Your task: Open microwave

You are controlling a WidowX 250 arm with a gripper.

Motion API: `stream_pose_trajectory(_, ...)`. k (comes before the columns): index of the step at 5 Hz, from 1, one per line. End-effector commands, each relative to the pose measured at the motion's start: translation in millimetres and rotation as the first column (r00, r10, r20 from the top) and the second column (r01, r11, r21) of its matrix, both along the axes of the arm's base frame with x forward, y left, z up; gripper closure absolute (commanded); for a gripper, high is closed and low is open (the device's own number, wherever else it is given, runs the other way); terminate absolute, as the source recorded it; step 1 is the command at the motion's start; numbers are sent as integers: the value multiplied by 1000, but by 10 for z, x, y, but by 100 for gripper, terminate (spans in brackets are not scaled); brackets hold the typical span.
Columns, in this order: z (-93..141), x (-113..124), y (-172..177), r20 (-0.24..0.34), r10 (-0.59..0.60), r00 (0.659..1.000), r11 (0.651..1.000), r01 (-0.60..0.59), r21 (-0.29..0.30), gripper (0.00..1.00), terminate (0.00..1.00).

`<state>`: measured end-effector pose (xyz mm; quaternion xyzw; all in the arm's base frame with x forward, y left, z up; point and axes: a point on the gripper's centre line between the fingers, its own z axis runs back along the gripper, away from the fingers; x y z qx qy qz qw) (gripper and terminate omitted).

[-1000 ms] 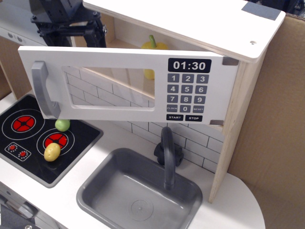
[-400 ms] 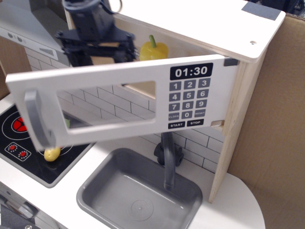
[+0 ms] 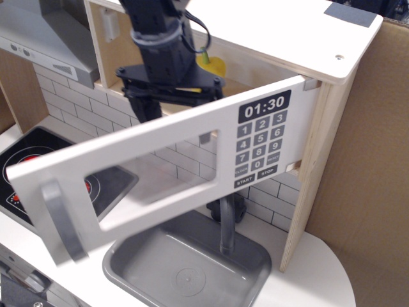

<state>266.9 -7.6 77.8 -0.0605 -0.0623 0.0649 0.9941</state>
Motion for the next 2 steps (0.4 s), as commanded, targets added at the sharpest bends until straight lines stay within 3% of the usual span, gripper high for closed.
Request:
stream_pose_trajectory(1, 263, 45, 229, 67, 50, 996, 999, -49, -23, 0, 0)
stream_pose_trajectory(2, 170, 65, 595, 79, 103, 992, 995, -102, -18, 0, 100)
